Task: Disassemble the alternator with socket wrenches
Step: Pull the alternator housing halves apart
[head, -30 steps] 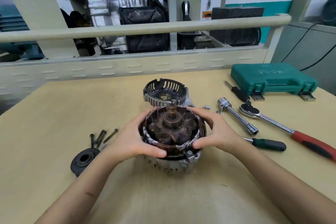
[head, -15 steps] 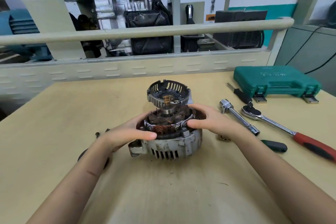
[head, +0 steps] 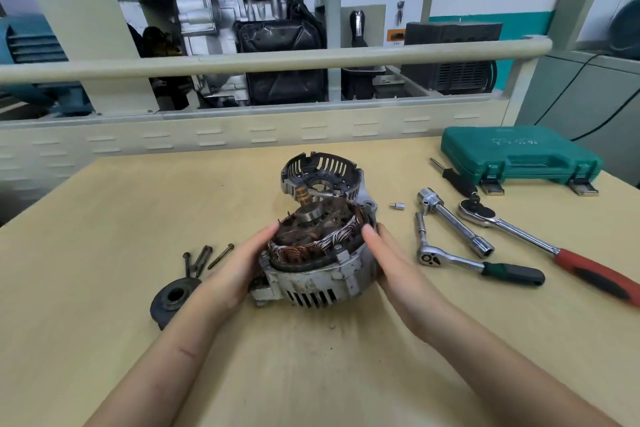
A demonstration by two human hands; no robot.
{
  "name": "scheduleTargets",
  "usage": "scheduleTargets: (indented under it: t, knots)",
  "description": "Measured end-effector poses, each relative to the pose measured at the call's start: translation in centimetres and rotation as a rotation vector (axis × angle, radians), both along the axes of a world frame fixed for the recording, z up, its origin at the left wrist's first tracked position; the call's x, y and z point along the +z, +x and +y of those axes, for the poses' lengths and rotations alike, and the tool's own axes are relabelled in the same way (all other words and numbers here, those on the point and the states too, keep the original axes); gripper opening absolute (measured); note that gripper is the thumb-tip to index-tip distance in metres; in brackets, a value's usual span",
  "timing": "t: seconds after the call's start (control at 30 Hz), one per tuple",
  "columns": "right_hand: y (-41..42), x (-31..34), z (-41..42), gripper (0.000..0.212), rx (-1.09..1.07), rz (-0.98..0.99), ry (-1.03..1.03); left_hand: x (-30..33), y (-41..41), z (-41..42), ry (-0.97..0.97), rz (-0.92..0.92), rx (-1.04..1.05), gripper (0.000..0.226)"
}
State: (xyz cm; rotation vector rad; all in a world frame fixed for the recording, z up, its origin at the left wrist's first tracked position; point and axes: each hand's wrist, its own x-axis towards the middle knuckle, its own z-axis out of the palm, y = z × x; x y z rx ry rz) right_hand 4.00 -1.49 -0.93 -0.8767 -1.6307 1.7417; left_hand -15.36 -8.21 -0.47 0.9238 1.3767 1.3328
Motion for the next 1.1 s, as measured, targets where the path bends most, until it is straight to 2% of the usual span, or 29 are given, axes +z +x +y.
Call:
scheduleTargets:
  t: [0.13,0.3,0.37,0.47,0.53,0.57,0.63,0.67,0.77,0.83,0.93,1.03,1.1]
  knots:
    - [-1.6,0.4,0.6,0.106,-0.072,0.02,0.013,-0.5,1.5,-1.1,0.017,-0.099,0.1,0.041]
    - [-2.9,1.2,4.5,0.047,-0.007,0.043,-0.07,-2.4,4.8,-2.9,0.205,-0.088,0.172,0.064]
    - [-3.2,1.7,5.8,0.038,0.072,0.078,-0.133,-2.7,5.9,-3.0,0.284,-0.085,0.19,0.061]
    - [-3.5,2.2,6.6,0.038,0.09,0.056,-0.16,-3.1,6.5,-2.8,0.327,-0.124,0.226,0.056]
    - [-3.4,2.0,6.6,0.048,-0.05,-0.046,-0.048,-3.2,5.7,-2.7,0.308,-0.141,0.27,0.047]
    - [-3.0,1.8,6.2,0.051,-0.154,-0.077,0.008,-3.0,4.9,-2.4,0.285,-0.121,0.355,0.044]
    - [-2.1,1.1,4.6,0.051,-0.312,-0.043,0.069,-1.9,2.7,-1.1,0.253,-0.079,0.483,0.047]
    - [-1.9,0.6,3.5,0.05,-0.338,0.007,0.083,-1.0,1.9,-0.3,0.241,-0.081,0.483,0.048]
    - [-2.4,0.3,-0.2,0.053,-0.293,0.137,0.06,0.7,1.1,2.2,0.182,-0.105,0.322,0.045]
    - [-3.4,0.3,-1.0,0.056,-0.305,0.128,0.079,0.7,1.3,2.7,0.173,-0.079,0.242,0.043]
    - [-4.1,0.9,-0.3,0.048,-0.353,0.12,0.107,0.3,1.5,2.1,0.214,-0.06,0.301,0.033]
    - [-4.0,1.5,1.6,0.022,-0.249,0.108,0.057,-0.4,2.9,0.9,0.297,-0.084,0.339,0.029]
    - [-3.8,2.4,3.5,0.021,-0.142,0.062,0.071,-1.3,4.7,-0.6,0.321,-0.005,0.368,0.03]
